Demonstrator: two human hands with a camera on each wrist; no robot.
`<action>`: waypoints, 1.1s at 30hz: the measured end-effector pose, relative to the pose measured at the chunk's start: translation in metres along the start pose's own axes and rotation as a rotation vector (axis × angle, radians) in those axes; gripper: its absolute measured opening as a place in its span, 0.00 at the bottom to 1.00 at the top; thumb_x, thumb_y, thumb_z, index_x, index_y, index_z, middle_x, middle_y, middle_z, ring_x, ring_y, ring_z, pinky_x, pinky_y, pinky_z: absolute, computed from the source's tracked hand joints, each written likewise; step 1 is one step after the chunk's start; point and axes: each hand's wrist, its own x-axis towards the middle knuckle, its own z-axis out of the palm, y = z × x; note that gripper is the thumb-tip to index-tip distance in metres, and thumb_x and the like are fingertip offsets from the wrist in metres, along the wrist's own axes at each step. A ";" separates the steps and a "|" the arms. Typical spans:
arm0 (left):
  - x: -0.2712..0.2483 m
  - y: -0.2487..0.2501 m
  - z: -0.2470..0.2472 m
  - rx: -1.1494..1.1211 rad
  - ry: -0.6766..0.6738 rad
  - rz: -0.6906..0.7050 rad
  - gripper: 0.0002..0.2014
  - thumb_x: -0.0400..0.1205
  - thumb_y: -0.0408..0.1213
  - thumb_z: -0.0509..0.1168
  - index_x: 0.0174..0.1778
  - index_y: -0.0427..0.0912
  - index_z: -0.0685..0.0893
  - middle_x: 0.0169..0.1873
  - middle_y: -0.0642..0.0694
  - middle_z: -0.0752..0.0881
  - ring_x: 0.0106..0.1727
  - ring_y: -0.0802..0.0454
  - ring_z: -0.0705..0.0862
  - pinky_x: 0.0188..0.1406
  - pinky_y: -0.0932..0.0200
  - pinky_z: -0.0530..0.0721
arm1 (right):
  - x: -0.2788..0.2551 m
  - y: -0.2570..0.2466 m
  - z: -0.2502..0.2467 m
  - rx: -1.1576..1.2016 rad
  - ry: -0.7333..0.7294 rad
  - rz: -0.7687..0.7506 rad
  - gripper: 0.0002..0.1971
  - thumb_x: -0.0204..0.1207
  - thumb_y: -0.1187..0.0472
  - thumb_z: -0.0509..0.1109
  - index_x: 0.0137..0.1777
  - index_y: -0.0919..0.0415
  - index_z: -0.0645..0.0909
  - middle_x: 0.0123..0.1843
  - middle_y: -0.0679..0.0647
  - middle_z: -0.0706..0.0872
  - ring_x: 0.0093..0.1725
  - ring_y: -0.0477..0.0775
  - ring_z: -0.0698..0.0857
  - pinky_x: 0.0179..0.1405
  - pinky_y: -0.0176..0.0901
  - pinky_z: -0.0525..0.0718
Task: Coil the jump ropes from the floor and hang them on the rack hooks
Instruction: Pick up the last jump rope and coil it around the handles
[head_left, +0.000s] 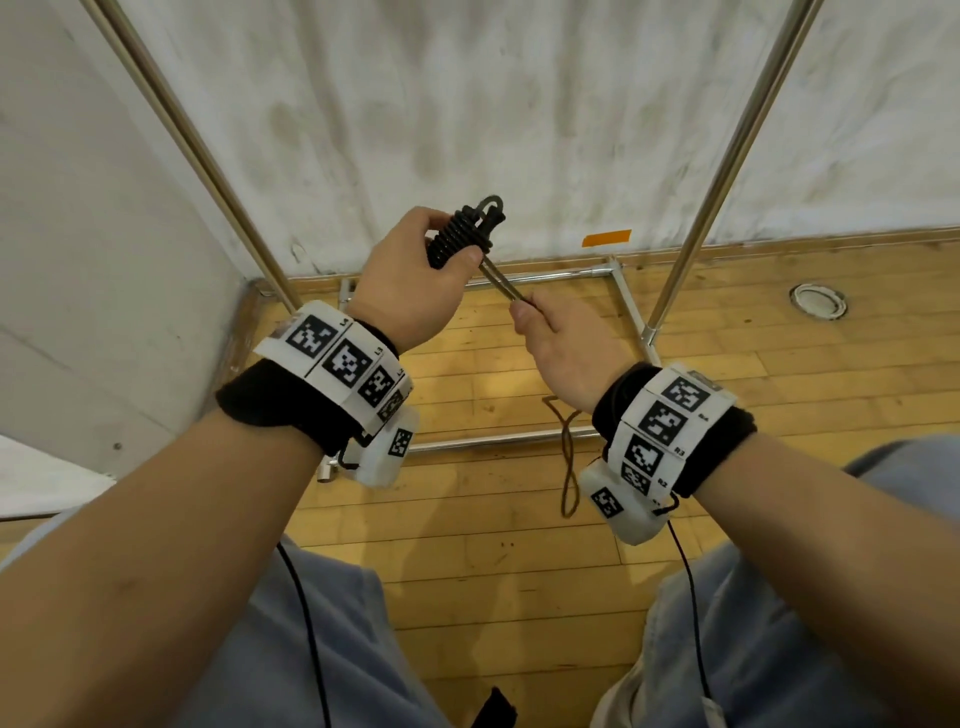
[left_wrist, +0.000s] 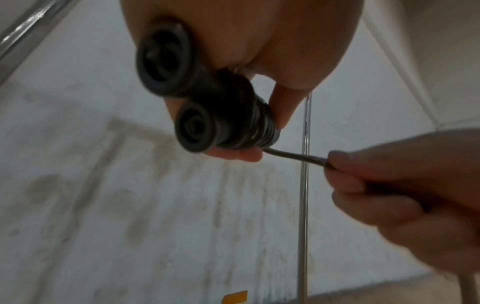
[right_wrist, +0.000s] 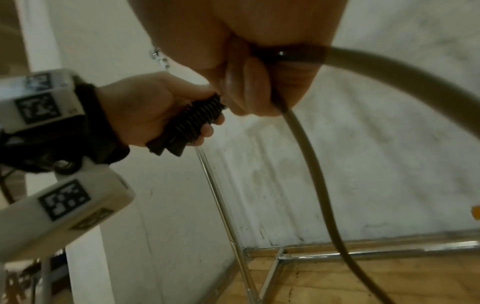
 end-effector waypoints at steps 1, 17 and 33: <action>0.001 -0.005 0.002 0.088 -0.002 0.014 0.18 0.82 0.47 0.64 0.65 0.44 0.76 0.45 0.51 0.84 0.39 0.54 0.84 0.33 0.63 0.79 | -0.001 0.000 -0.001 -0.059 -0.014 -0.034 0.15 0.85 0.54 0.54 0.37 0.55 0.70 0.29 0.47 0.72 0.28 0.48 0.71 0.24 0.32 0.66; 0.003 -0.028 0.011 0.535 -0.197 0.064 0.17 0.81 0.54 0.63 0.61 0.50 0.77 0.40 0.54 0.79 0.38 0.54 0.77 0.31 0.58 0.71 | -0.004 -0.003 -0.014 -0.349 -0.150 -0.107 0.17 0.84 0.51 0.55 0.40 0.58 0.79 0.35 0.50 0.80 0.34 0.48 0.76 0.31 0.41 0.70; -0.024 -0.003 0.026 0.560 -0.391 0.310 0.17 0.74 0.65 0.62 0.46 0.56 0.76 0.32 0.58 0.82 0.34 0.58 0.81 0.29 0.59 0.79 | 0.003 -0.003 -0.031 -0.236 0.135 -0.109 0.15 0.81 0.48 0.61 0.40 0.56 0.83 0.30 0.44 0.79 0.31 0.43 0.77 0.29 0.34 0.67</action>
